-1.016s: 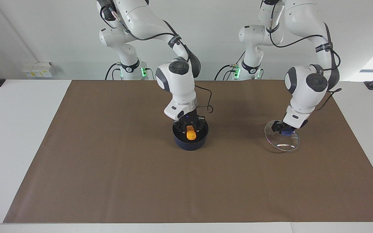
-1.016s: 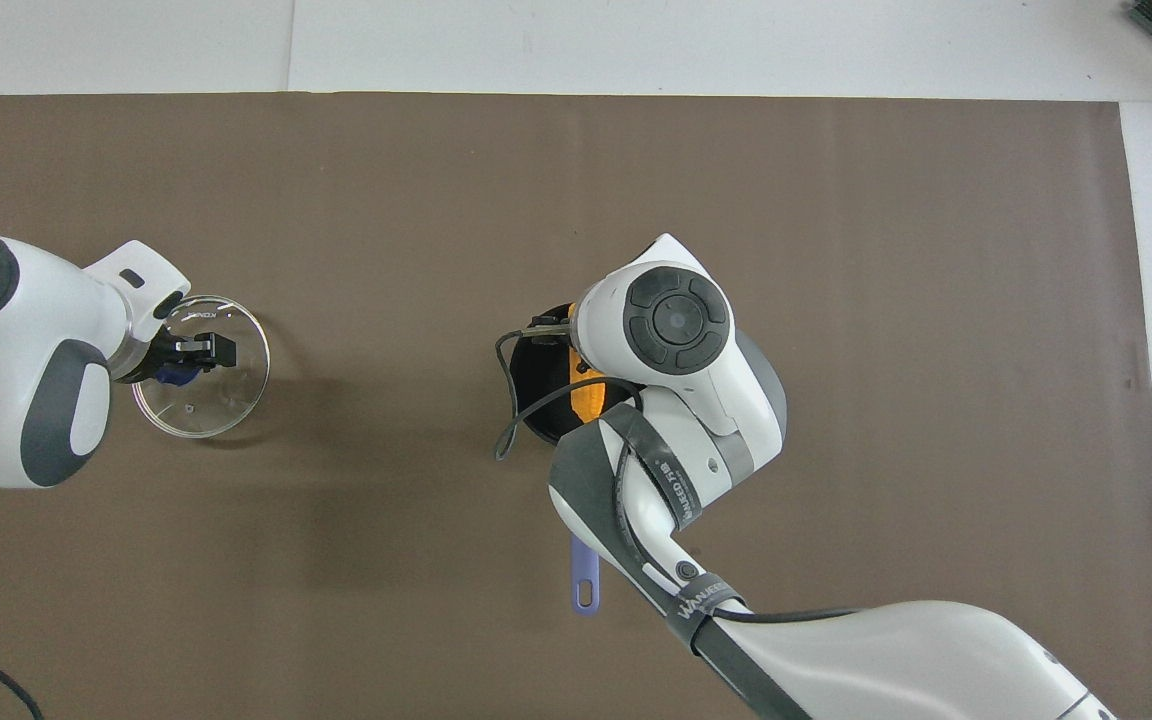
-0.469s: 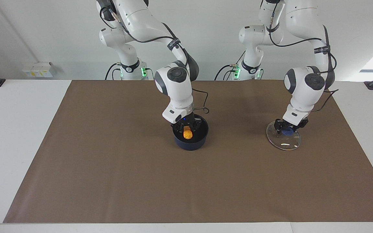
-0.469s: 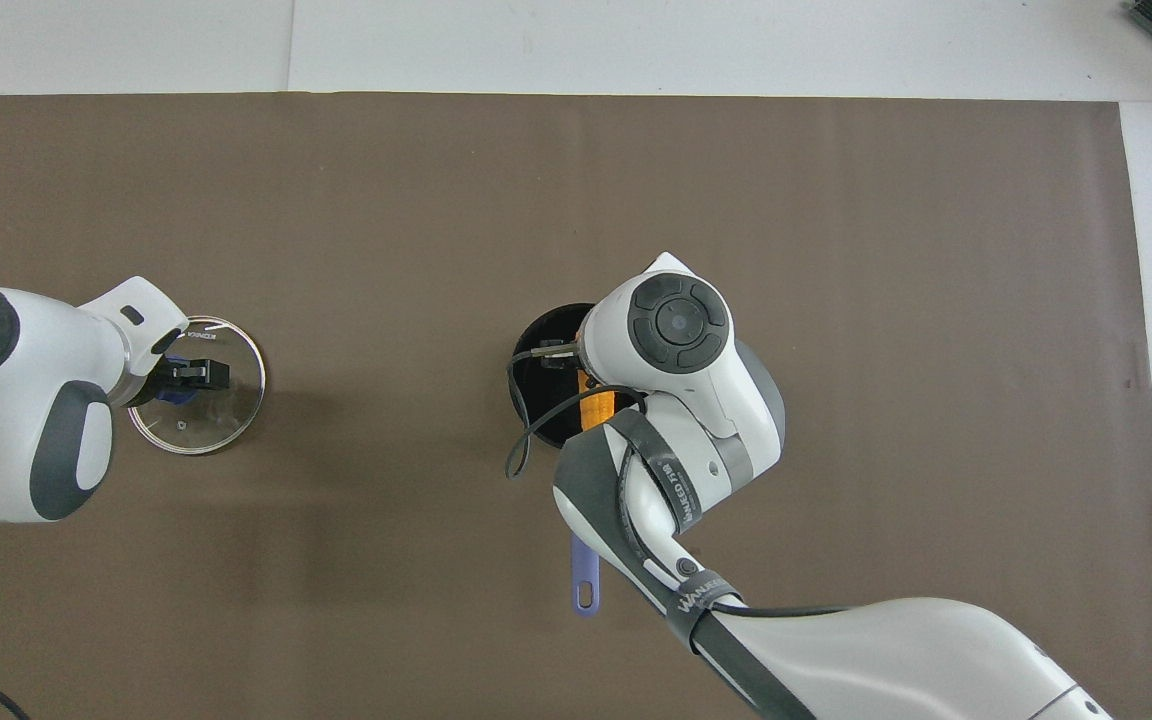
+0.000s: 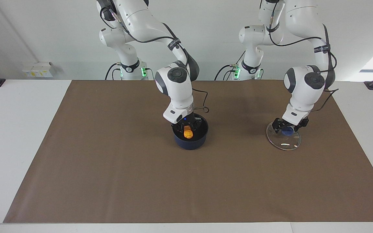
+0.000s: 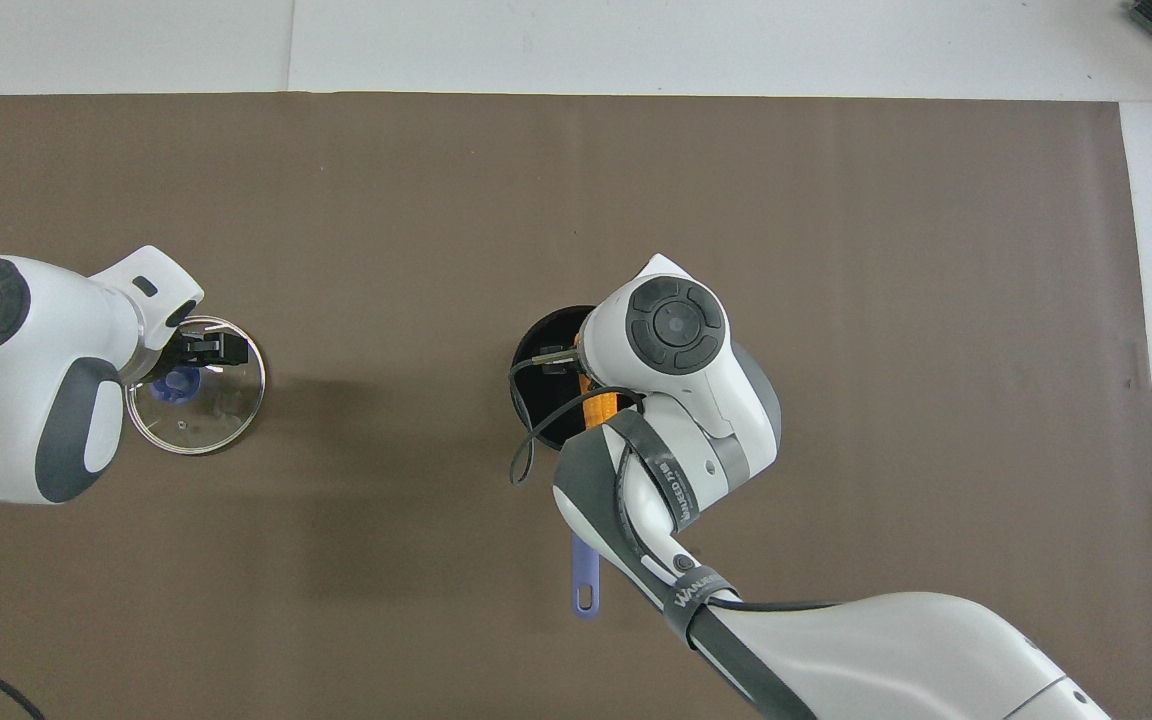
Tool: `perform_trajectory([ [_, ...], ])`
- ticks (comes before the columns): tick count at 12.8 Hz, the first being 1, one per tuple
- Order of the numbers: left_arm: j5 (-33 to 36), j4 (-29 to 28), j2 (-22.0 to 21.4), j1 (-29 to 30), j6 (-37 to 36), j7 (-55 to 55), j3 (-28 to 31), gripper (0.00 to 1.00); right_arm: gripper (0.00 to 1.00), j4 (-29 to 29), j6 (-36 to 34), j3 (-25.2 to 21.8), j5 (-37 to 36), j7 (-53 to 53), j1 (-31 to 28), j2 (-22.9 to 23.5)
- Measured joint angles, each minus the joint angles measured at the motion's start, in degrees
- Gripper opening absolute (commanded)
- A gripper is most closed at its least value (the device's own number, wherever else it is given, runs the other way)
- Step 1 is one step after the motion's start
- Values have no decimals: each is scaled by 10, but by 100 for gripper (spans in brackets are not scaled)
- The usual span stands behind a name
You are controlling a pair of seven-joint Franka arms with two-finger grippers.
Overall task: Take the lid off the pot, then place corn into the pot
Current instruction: 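Release the lid on the table with the left gripper and withdraw it, then lower the corn into the pot and open the right gripper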
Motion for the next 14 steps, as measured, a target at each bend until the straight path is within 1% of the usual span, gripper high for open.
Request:
perform_trajectory([
  [1, -4, 13, -1, -5, -11, -3, -2, 100, 0, 1, 1, 0, 13, -8, -3, 0],
  [3, -41, 41, -3, -11, -35, -5, -3, 100, 0, 7, 1, 0, 27, -15, -3, 0],
  [5, -67, 79, -7, -17, -83, -5, -4, 100, 0, 9, 12, 1, 31, -15, -1, 2],
  [7, -71, 122, -14, -19, -148, 4, -6, 100, 16, 8, 27, 2, 34, -15, 3, 11],
  [8, -72, 144, -16, -19, -185, 15, -6, 100, 17, 8, 32, 2, 34, -15, 5, 17],
  [9, -73, 167, -18, -19, -220, 23, -6, 100, 23, 7, 33, 2, 34, -15, 5, 22],
  [10, -73, 188, -19, -19, -249, 27, -5, 100, 50, 6, 33, 2, 34, -17, 5, 24],
  [11, -73, 206, -20, -19, -274, 28, -4, 100, 82, 5, 33, 2, 34, -19, 5, 24],
  [12, -73, 222, -21, -19, -295, 30, -2, 100, 100, 5, 33, 2, 34, -20, 5, 24],
  [14, -73, 250, -24, -18, -338, 37, 4, 100, 100, 5, 33, 1, 34, -23, 4, 24],
])
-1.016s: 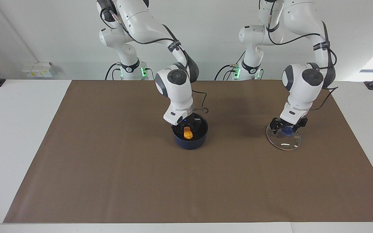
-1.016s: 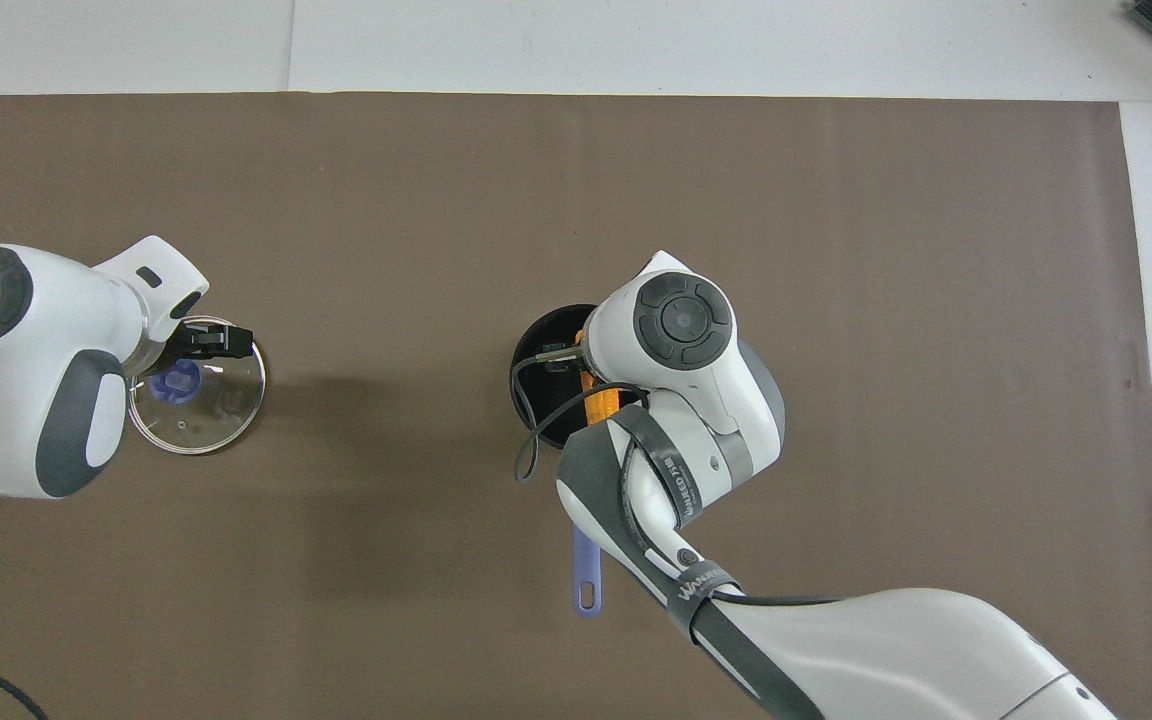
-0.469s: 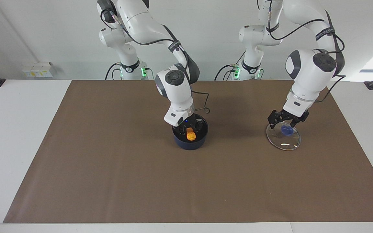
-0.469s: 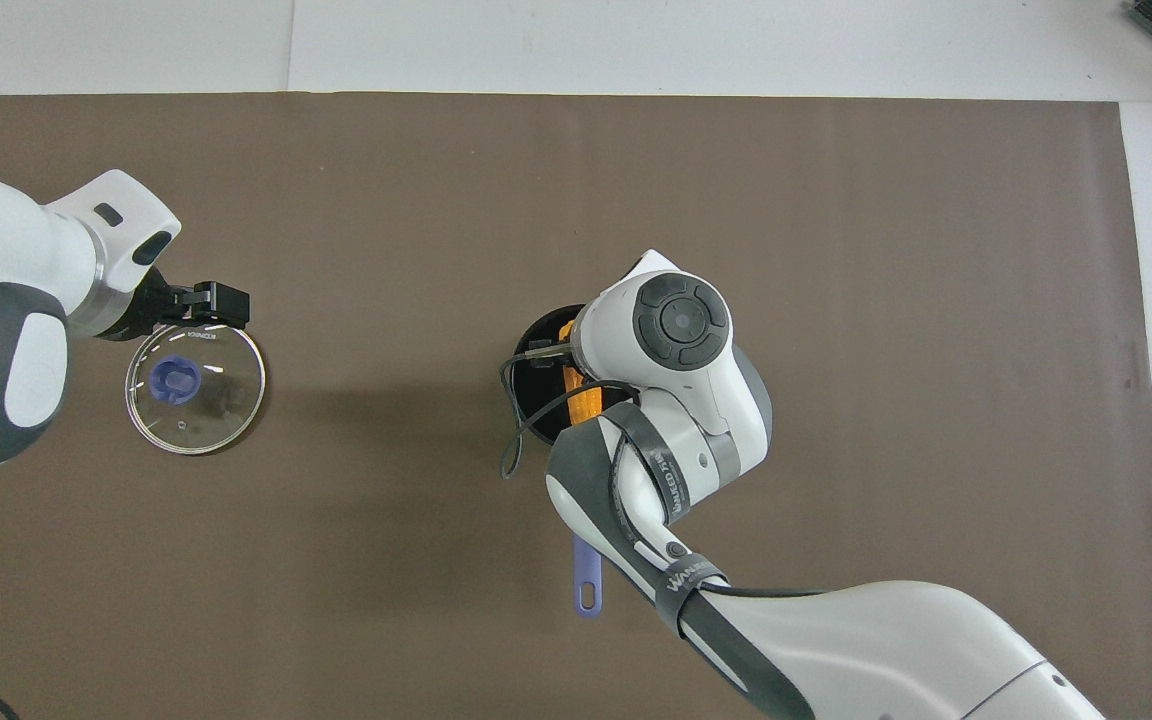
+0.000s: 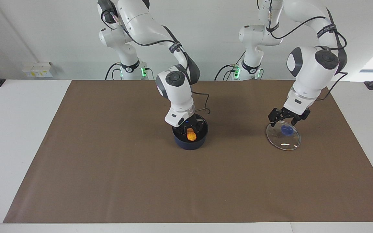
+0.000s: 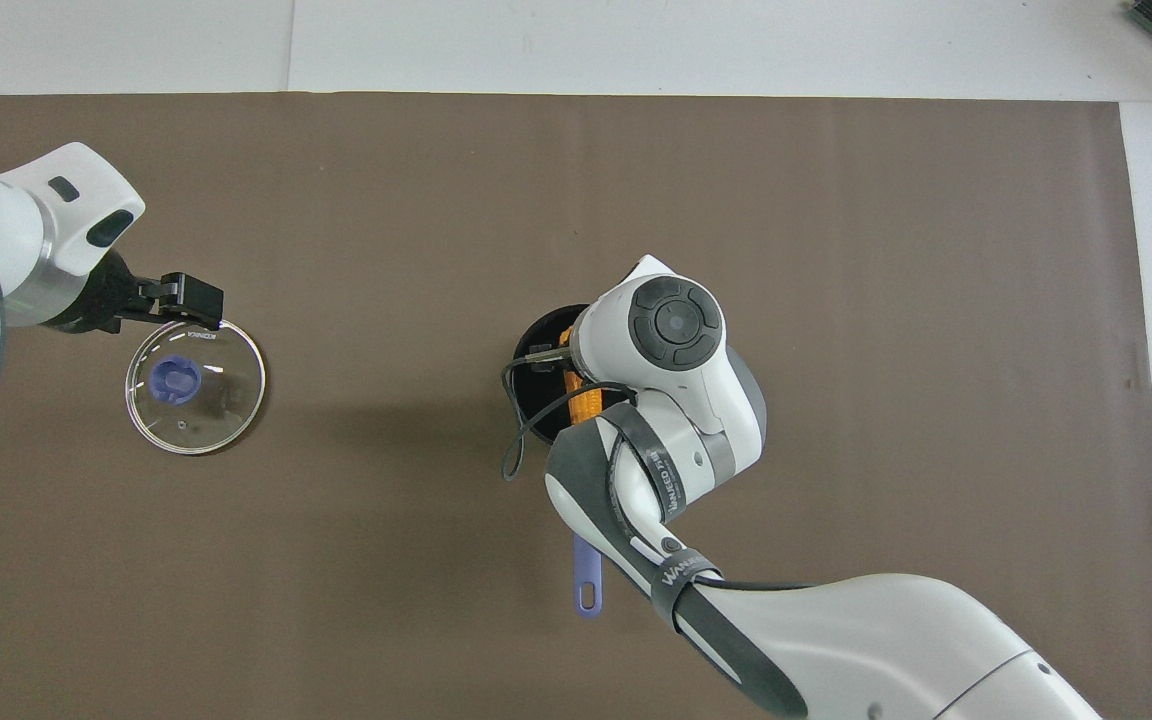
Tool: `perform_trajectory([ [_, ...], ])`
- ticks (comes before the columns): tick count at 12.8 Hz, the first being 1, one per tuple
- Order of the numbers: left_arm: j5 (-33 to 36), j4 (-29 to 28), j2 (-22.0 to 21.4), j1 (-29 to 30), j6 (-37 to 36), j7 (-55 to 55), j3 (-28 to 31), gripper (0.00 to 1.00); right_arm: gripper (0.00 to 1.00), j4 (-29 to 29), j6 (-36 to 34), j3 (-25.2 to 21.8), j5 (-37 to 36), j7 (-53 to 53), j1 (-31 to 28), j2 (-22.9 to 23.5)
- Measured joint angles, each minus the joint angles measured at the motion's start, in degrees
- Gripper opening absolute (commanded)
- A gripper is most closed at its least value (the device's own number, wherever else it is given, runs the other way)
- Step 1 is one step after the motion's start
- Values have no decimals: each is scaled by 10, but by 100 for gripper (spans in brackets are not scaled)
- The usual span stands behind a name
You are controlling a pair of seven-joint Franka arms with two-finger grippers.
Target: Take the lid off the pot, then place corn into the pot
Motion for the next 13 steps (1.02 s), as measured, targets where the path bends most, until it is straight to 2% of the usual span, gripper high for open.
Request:
perform_trajectory([
  [5, 0, 31, -27, 7, -82, 41, 7, 100, 100, 6, -9, -1, 0, -1, -6, -16],
  [9, 0, 31, -38, 10, -95, 42, 8, 100, 100, 14, -101, -3, 0, -1, -40, -108],
  [13, 5, 40, -41, 10, -116, 42, 8, 100, 100, 14, -190, -5, -1, -5, -103, -192],
])
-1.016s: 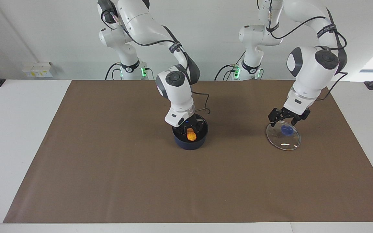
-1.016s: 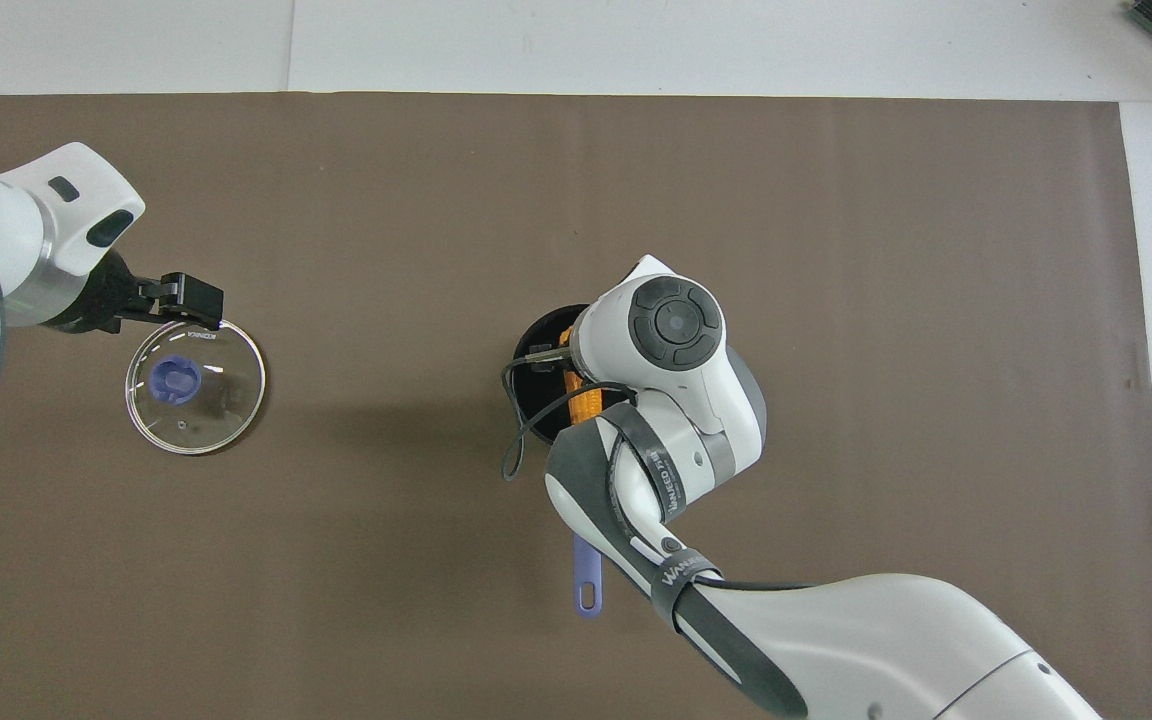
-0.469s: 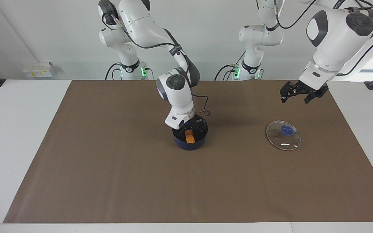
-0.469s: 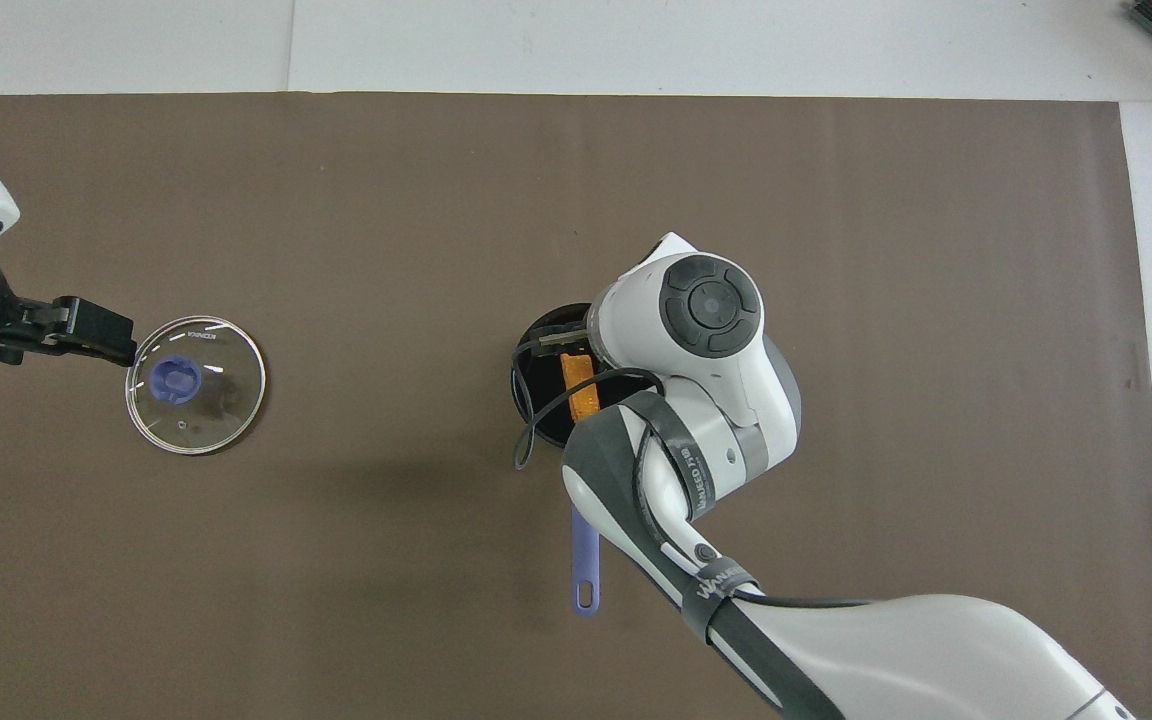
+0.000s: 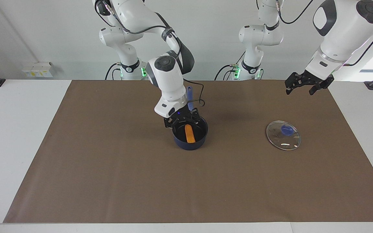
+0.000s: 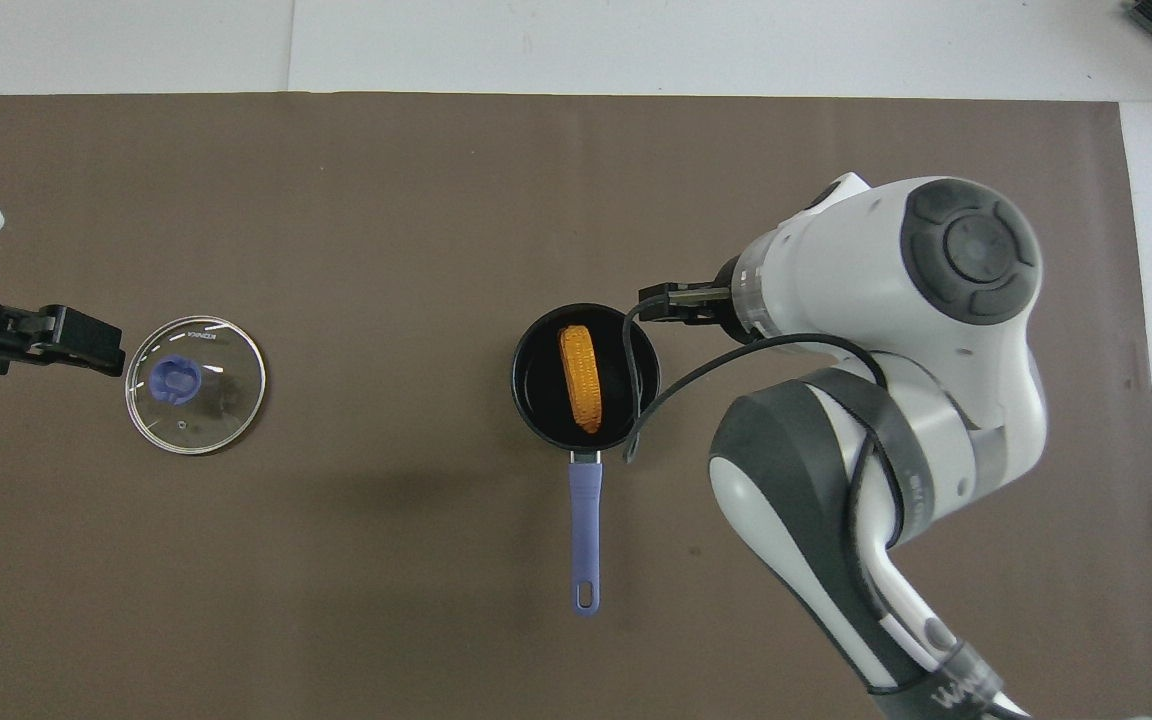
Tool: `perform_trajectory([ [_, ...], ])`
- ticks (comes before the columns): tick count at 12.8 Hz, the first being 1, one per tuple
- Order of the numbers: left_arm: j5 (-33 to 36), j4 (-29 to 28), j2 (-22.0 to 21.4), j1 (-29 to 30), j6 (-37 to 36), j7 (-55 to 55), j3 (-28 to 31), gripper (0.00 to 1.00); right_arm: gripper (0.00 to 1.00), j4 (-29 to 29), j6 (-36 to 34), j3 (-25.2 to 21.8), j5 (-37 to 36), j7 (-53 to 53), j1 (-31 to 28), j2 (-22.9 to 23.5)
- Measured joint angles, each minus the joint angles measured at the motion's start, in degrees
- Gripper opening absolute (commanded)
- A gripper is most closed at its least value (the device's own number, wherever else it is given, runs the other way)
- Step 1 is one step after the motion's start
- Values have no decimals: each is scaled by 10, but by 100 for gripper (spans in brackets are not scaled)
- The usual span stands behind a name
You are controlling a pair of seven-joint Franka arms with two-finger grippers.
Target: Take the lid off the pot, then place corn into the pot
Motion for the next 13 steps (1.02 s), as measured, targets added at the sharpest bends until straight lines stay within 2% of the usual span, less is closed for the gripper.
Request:
perform_trajectory([
  [6, 1, 20, -1, 0, -11, 22, -1, 100, 100, 10, -162, -9, -27, -96, -93, -104],
  [10, 1, 20, -1, 0, -11, 24, -1, 100, 100, 64, -256, -16, -39, -139, -138, -120],
  [13, 1, 20, -1, 0, -11, 24, -1, 100, 100, 114, -319, -23, -40, -141, -144, -120],
])
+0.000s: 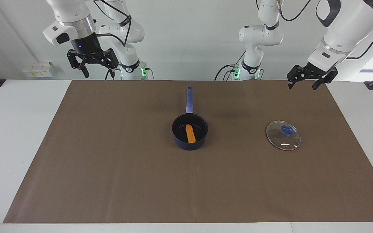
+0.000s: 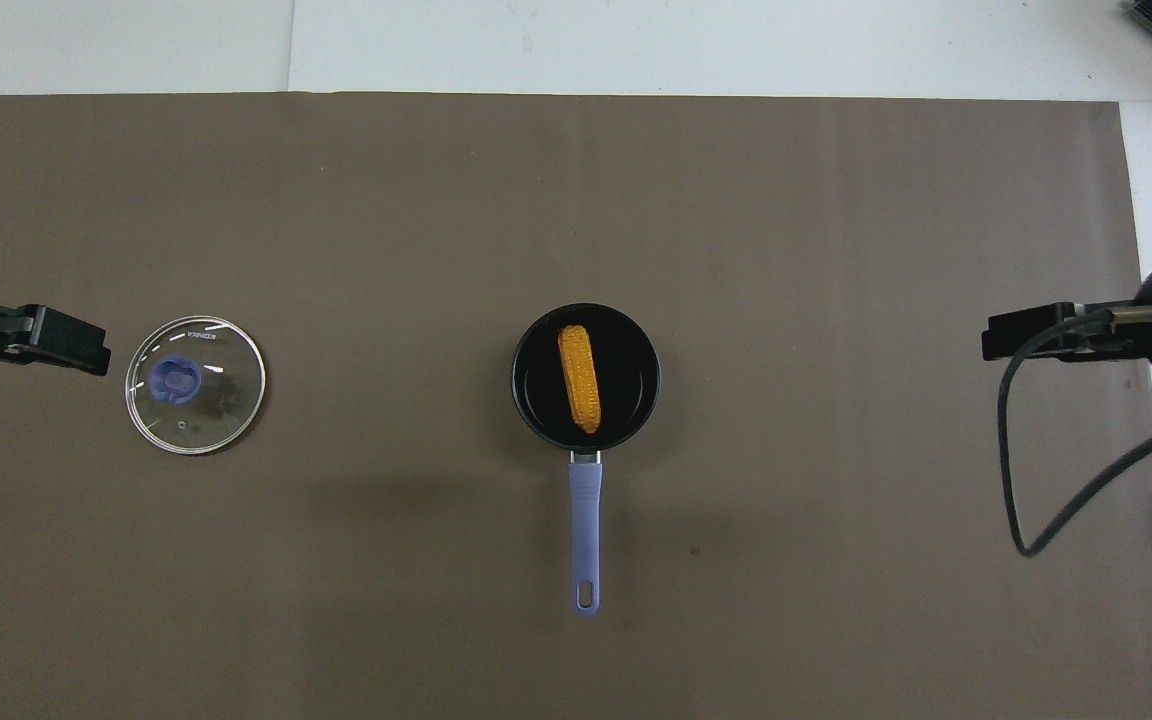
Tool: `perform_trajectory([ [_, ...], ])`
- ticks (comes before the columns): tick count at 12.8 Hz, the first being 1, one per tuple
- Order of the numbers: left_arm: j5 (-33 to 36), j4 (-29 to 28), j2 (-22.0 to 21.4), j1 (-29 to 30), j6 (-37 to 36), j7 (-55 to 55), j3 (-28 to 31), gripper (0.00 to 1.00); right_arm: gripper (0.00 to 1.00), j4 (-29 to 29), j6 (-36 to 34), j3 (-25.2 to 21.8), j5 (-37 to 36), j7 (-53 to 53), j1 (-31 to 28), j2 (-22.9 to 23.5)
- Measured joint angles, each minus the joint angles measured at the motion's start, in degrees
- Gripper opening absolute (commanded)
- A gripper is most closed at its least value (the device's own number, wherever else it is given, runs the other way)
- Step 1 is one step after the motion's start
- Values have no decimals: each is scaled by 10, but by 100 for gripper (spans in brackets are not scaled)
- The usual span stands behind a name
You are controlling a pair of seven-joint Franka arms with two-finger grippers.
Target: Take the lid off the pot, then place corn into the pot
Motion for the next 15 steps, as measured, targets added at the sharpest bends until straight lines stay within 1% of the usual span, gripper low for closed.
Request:
perform_trajectory([
  [2, 0, 0, 0, 0, 0, 0, 0, 100, 100, 30, -34, -25, -1, -2, 0, 0],
  [4, 0, 0, 0, 0, 0, 0, 0, 100, 100, 55, -59, -56, -2, -35, -1, -1],
  [6, 0, 0, 0, 0, 0, 0, 0, 100, 100, 60, -68, -75, -11, -62, -1, -8],
  [15, 0, 0, 0, 0, 0, 0, -1, 100, 100, 20, -72, -74, -16, -64, 3, -12],
])
